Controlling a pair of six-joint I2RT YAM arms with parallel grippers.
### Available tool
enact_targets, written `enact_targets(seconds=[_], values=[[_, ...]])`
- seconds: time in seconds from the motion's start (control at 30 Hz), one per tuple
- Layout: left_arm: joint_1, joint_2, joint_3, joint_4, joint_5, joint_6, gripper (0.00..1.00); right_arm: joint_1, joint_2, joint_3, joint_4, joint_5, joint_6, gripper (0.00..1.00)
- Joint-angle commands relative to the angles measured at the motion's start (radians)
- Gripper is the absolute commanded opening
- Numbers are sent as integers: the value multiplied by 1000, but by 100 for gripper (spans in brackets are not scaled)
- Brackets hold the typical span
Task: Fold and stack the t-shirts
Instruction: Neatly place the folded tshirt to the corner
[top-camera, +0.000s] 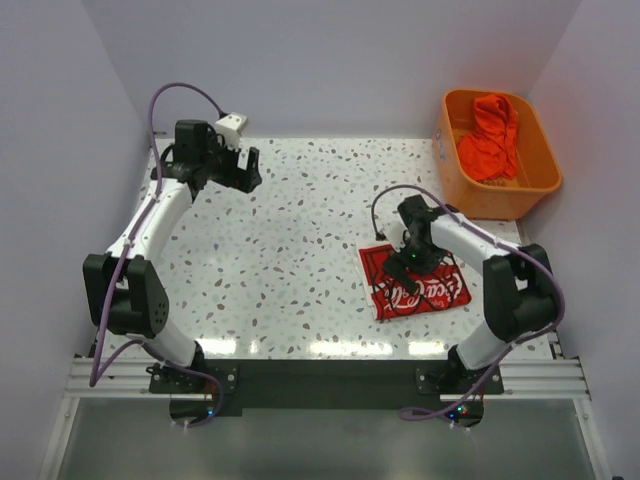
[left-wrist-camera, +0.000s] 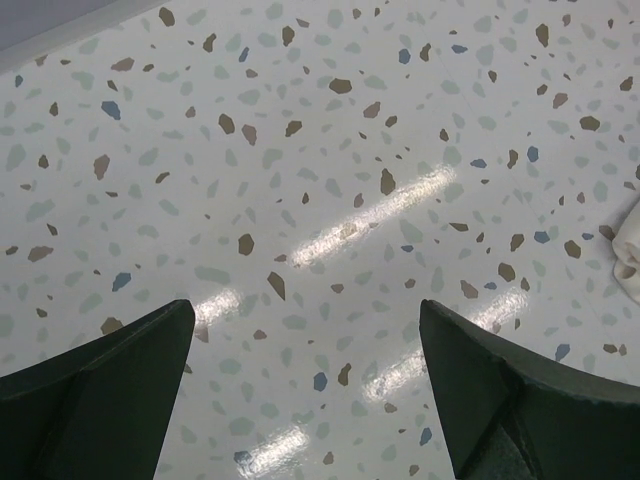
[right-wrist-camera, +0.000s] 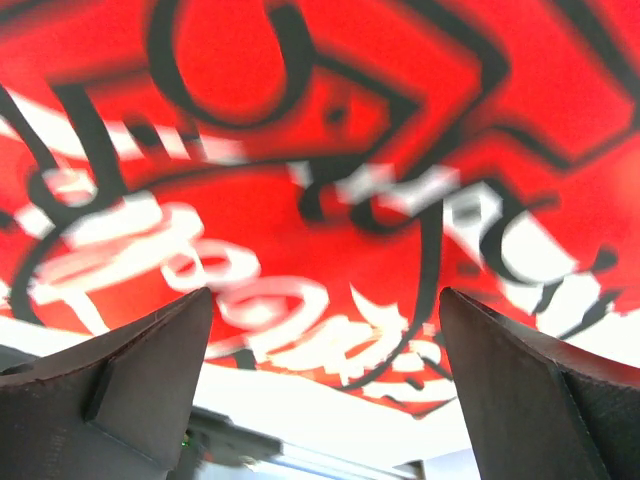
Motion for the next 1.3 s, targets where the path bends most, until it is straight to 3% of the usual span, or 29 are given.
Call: enact_targets(seconds=[0.0, 0.2, 0.3, 0.53, 0.67, 0.77, 0.9, 1.0, 1.27], values=[[8, 20, 73, 13, 31, 15, 100, -90, -97, -84, -27, 47, -183, 99], [8, 35, 107, 21, 48, 9, 100, -273, -183, -190, 49, 73, -325, 98], [8, 37, 109, 13, 51, 12, 100, -322, -171, -184, 63, 63, -317, 99], [8, 5, 92, -11, 56, 42, 100, -319, -287, 18, -149, -189, -195, 99], [8, -23, 69, -1, 50, 47, 100, -215, -329, 100, -158, -203, -42, 99], [7, -22, 67, 6, 47, 33, 100, -99, -308, 75, -78, -143, 98, 99], [8, -12, 84, -2, 42, 33, 100, 9, -239, 6, 59, -41, 168, 99], [8, -15, 90, -10, 28, 48, 100, 34, -154, -23, 135, 19, 195, 99], [8, -20, 84, -16, 4, 85, 100, 45, 44, -15, 111, 105, 209, 98]])
